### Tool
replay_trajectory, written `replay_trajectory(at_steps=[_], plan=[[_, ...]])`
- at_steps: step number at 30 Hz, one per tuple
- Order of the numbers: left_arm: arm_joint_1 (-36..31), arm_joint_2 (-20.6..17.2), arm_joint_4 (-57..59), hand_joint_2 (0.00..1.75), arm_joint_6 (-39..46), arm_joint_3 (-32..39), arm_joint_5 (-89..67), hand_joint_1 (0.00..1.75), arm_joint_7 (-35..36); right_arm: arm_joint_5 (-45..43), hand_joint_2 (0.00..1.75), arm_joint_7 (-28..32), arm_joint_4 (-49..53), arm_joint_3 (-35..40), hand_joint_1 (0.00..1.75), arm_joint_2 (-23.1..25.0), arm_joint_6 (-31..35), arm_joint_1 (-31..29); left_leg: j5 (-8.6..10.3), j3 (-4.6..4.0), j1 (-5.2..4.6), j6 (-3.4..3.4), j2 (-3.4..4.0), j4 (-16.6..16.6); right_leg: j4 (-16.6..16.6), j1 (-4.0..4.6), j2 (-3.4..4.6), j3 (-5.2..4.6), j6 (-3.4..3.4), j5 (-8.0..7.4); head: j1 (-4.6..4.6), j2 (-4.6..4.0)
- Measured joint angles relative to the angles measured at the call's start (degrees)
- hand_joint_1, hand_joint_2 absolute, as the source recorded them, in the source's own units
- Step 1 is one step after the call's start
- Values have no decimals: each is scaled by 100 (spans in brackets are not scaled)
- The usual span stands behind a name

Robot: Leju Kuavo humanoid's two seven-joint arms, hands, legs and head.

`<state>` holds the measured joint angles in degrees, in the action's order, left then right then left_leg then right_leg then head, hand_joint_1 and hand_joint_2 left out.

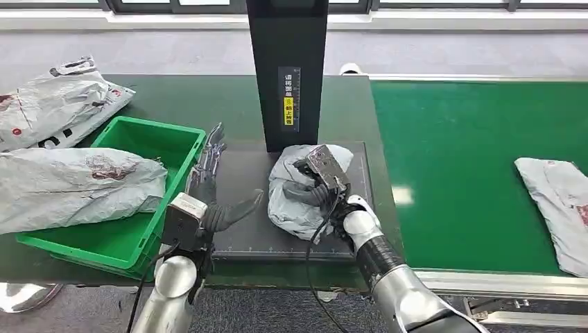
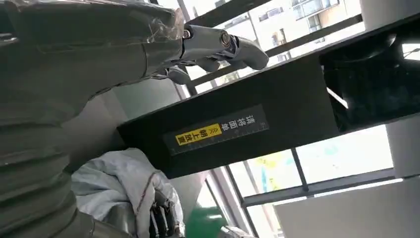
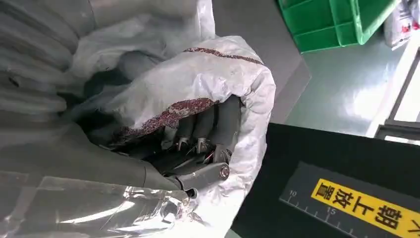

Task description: Moved the parcel from conveyor to table for the left to box.

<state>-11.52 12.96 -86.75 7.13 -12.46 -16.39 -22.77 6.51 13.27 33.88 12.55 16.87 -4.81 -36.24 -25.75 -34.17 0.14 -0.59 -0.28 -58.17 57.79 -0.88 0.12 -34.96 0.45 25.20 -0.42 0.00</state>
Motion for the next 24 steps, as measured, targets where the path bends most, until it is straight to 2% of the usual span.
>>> replay_trajectory(at_steps=[20, 21, 24], plan=[[-471, -37, 846, 175, 249, -7, 208, 0, -195, -472, 175, 542, -262, 0, 0, 13, -284, -109, 4, 2, 1, -6, 1, 0, 0, 2, 5, -2, -3, -3, 0, 0], [-476, -53, 876, 175, 278, -7, 249, 0, -232, -518, 0, 634, -198, 0, 0, -7, -337, -95, 4, 2, 1, -6, 1, 0, 0, 2, 5, -2, -3, -3, 0, 0], [-474, -107, 964, 175, 330, -7, 317, 0, -332, -636, 0, 719, 329, 0, 0, -116, -487, 32, 4, 2, 1, -6, 2, -1, 0, 2, 5, -2, -3, -3, 0, 0]])
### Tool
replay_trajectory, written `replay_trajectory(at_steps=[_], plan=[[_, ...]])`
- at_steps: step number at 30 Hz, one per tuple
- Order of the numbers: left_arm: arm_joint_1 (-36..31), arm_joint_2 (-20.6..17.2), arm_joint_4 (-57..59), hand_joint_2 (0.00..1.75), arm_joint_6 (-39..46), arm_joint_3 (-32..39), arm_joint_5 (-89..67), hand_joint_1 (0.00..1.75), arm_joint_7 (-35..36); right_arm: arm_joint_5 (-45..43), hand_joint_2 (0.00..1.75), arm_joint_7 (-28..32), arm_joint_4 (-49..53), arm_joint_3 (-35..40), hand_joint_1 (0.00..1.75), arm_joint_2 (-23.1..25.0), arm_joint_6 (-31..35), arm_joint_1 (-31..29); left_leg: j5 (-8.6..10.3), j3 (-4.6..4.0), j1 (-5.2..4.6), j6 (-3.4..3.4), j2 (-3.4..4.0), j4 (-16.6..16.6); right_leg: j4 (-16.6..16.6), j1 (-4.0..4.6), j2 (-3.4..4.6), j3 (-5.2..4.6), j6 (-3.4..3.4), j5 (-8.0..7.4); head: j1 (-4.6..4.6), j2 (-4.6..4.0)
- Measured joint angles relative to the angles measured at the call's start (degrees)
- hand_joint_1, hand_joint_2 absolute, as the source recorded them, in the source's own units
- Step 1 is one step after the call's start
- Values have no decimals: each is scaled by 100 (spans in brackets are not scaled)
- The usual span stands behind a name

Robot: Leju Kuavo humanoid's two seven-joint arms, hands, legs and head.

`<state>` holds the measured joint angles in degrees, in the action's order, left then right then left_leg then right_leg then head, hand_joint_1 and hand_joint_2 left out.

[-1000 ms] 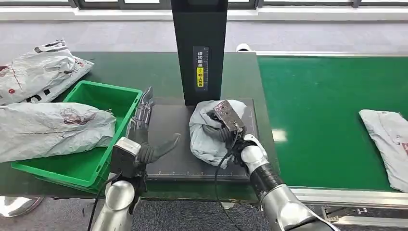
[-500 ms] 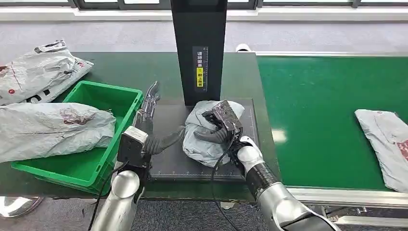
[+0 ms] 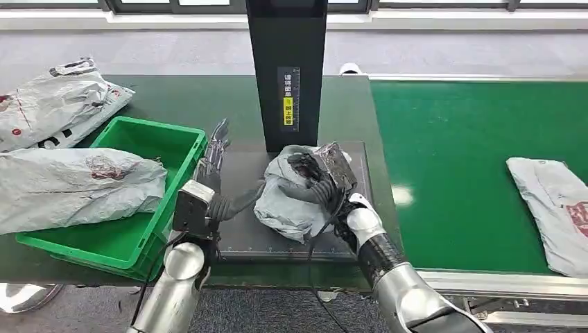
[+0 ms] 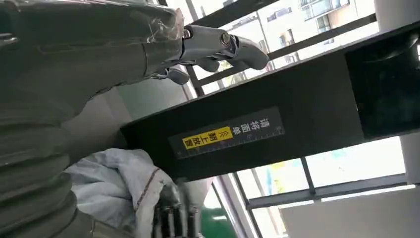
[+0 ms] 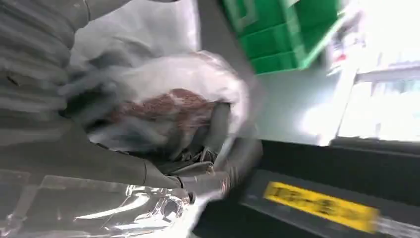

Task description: Moved the parcel from conveyor to table for the left to box.

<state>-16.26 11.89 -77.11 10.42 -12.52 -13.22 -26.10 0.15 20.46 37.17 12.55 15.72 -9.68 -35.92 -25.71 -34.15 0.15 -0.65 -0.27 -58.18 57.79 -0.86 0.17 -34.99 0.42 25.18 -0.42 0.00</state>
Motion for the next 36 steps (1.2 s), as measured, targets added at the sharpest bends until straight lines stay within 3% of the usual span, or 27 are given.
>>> replay_trajectory(at_steps=[5, 11, 14, 25, 26, 27, 28, 29, 30, 36], plan=[[177, -31, -138, 175, 4, 0, -155, 0, 28, -140, 0, -79, 1345, -33, 0, -241, -232, 495, -1, -3, 0, 1, -1, 0, 0, 0, -2, 0, 1, 1, 0, 0], [250, -33, -238, 175, -35, 6, -229, 0, 70, -194, 0, -90, 1755, -46, 0, -313, -291, 657, -4, -4, 0, 4, -1, 0, 0, -1, -2, 0, 1, 2, 0, 0], [537, -28, -695, 175, -251, 120, -455, 0, 214, -245, 0, -158, 3344, -160, 0, -560, -533, 1461, -9, -4, 0, 3, -1, 1, -2, 0, -1, -2, 1, 5, 0, 0], [633, 17, -964, 175, -317, 205, -549, 0, 253, -241, 0, -215, 4104, -313, 0, -671, -560, 1795, -5, -1, 0, 1, -1, 0, -1, 0, -1, -1, 0, 2, 0, 0], [636, 37, -984, 175, -321, 220, -586, 0, 262, -241, 175, -204, 4148, -341, 0, -673, -560, 1809, -5, -2, 0, 1, 0, 0, -1, 0, -1, 0, 0, 2, 0, 0], [642, 48, -1005, 175, -326, 236, -627, 0, 277, -249, 175, -177, 4192, -367, 0, -676, -549, 1825, -5, -2, 0, 1, 0, 0, -1, 0, -1, 0, 0, 2, 0, 0], [654, 63, -1041, 175, -330, 267, -689, 0, 315, -258, 0, -129, 4266, -422, 0, -678, -507, 1862, -5, -2, 0, 1, -1, 0, -1, 0, -2, 0, 0, 2, 0, 0], [673, 74, -1077, 175, -330, 295, -788, 0, 361, -254, 0, -87, 4354, -468, 0, -680, -424, 1911, -5, -2, 0, 2, -2, 0, -1, 0, -2, 0, 0, 3, 0, 0], [695, 81, -1106, 175, -330, 315, -883, 0, 437, -192, 175, -59, 4476, -540, 0, -684, -275, 1974, -6, -3, 0, 2, -2, 0, -1, -1, -3, 0, 1, 3, 0, 0], [708, 96, -1089, 175, -312, 378, -2264, 0, 1024, 143, 175, 161, 5510, -953, 0, -615, 620, 2673, -15, -4, -1, 7, -4, 0, -3, -1, -6, -2, 2, 10, 0, 0]])
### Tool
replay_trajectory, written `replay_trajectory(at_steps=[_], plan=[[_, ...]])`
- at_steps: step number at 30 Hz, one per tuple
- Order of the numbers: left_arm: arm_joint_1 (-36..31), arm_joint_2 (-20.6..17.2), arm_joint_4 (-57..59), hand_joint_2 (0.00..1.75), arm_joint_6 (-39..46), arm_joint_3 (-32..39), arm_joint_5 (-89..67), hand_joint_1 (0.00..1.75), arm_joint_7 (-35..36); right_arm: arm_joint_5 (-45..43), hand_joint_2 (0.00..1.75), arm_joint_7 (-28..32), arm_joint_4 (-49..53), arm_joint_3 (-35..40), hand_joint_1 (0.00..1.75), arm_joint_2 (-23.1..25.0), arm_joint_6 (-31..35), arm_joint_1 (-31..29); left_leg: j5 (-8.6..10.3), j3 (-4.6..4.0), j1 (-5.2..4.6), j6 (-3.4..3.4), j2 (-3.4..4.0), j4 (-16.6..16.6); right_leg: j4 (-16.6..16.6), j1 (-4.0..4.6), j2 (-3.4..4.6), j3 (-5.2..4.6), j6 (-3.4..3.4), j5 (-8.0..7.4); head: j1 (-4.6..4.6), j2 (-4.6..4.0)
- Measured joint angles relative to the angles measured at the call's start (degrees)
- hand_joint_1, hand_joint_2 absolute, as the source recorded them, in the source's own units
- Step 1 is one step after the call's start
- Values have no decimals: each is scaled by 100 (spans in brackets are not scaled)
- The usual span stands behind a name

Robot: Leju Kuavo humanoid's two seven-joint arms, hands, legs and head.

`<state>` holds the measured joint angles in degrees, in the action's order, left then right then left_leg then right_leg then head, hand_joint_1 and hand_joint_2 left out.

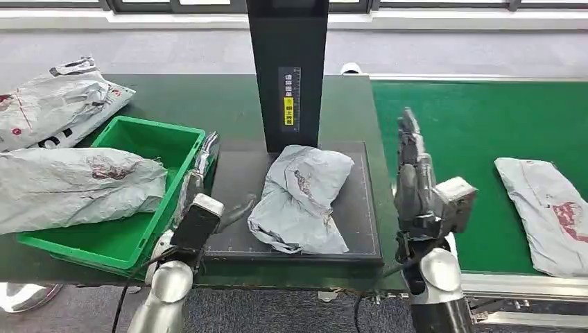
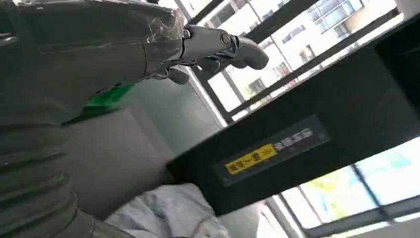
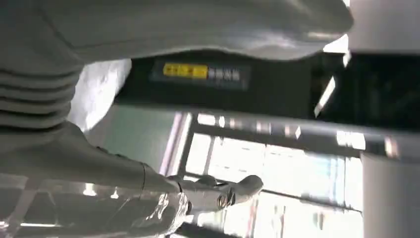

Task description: Moved the parcel from conveyor to table for the left to box.

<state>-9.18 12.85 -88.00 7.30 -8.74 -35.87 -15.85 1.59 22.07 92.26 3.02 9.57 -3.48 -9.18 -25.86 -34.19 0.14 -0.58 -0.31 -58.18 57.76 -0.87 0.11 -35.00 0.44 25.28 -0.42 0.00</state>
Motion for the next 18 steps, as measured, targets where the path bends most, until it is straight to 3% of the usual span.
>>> replay_trajectory(at_steps=[5, 10, 18], plan=[[-345, 26, 476, 175, -415, -299, -1700, 0, 588, 287, 175, 37, 591, -208, 0, 190, 171, 518, -2, 0, 0, -1, 2, 0, -1, 0, -1, -3, 0, 0, 0, 0], [-1274, 231, 1792, 175, -937, -976, -2702, 0, 791, 340, 175, 35, 919, -522, 0, 459, 173, 817, 5, 1, -2, 1, 0, -2, -1, -2, -5, -1, 1, -10, 0, 0], [-2522, 621, 3979, 175, -1453, -1983, -3073, 0, 672, 388, 175, -34, 983, -774, 0, 684, 119, 844, 6, 3, -7, 3, 9, -3, -1, -7, 9, 1, 5, -17, 0, 0]])
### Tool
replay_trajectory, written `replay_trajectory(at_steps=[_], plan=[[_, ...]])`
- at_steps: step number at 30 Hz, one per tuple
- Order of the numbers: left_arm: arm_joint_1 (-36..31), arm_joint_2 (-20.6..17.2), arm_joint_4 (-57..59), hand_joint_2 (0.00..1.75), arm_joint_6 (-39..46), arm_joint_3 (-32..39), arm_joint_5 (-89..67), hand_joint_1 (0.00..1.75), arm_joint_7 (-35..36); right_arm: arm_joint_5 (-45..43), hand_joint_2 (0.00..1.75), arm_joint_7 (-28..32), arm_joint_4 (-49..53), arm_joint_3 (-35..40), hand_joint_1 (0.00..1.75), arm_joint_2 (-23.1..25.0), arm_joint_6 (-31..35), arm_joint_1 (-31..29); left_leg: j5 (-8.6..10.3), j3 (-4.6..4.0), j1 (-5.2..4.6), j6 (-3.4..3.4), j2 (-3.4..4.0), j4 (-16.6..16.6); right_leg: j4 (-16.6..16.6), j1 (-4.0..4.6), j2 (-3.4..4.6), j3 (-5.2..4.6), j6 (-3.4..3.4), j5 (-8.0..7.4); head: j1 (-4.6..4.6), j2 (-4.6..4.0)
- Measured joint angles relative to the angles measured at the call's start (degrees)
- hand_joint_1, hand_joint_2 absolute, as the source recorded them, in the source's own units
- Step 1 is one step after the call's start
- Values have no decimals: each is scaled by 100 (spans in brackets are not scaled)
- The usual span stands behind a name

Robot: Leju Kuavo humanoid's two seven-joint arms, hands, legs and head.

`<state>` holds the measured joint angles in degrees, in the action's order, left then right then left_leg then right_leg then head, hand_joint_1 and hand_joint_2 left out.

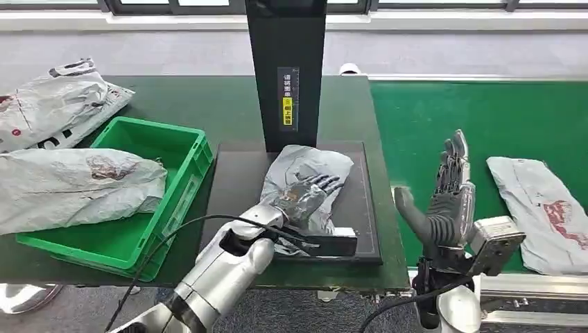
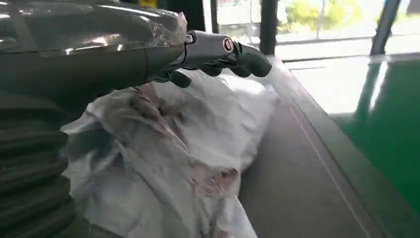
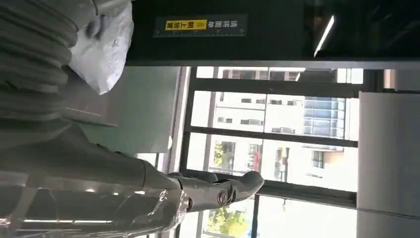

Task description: Moved the parcel from conveyor to table for the left to box.

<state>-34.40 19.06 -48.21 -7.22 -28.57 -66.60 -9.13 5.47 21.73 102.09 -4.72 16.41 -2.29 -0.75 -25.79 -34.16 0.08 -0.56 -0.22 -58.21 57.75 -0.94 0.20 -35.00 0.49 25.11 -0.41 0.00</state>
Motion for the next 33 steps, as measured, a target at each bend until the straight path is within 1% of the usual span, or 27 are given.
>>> replay_trajectory(at_steps=[5, 11, 12, 13, 14, 19, 27, 33], plan=[[-444, 99, 937, 175, -189, -380, 66, 0, -195, 0, 175, -61, -2, -24, 0, 50, -26, 0, 0, 0, 3, -1, 2, 2, 0, 3, 1, -1, -1, 1, 0, 0], [-701, 138, 1612, 175, -504, -1010, 536, 0, -381, -2, 175, -151, -2, -68, 0, 144, -61, -2, 0, -1, 3, -1, 1, 3, 0, 3, 3, 0, -1, 2, 0, 0], [-717, 140, 1682, 175, -519, -1119, 544, 93, -383, 0, 175, -151, -2, -92, 0, 160, -61, -2, 0, -1, 3, -1, 1, 2, 0, 3, 3, 1, -1, 2, 0, 0], [-737, 140, 1741, 175, -530, -1182, 555, 159, -383, 0, 175, -151, -2, -109, 0, 168, -61, -2, 0, -1, 3, -1, 1, 2, 0, 3, 2, 1, 0, 2, 0, 0], [-756, 140, 1792, 175, -537, -1237, 588, 175, -381, 0, 175, -153, -2, -123, 0, 175, -61, -2, 0, -2, 3, -1, 1, 2, 0, 2, 2, 1, 0, 2, 0, 0], [-859, 140, 1973, 175, -547, -1608, 857, 175, -291, -2, 175, -190, 7, -127, 0, 210, -46, 18, 0, -1, 2, 0, 1, 2, 0, 2, 2, 1, 0, 2, 0, 0], [-1161, 140, 2265, 175, -268, -2115, 1110, 175, -29, -18, 175, -225, 112, -275, 0, 251, -7, 87, 0, 2, 3, 0, 1, 2, 0, 3, 2, 4, -1, 2, 0, 0], [-1302, 140, 2403, 175, -5, -2189, 1205, 175, 85, -55, 175, -225, 129, -328, 0, 251, 35, 96, 3, 1, 3, -3, 0, 2, 0, 3, 2, 3, -1, 1, 0, 0]])
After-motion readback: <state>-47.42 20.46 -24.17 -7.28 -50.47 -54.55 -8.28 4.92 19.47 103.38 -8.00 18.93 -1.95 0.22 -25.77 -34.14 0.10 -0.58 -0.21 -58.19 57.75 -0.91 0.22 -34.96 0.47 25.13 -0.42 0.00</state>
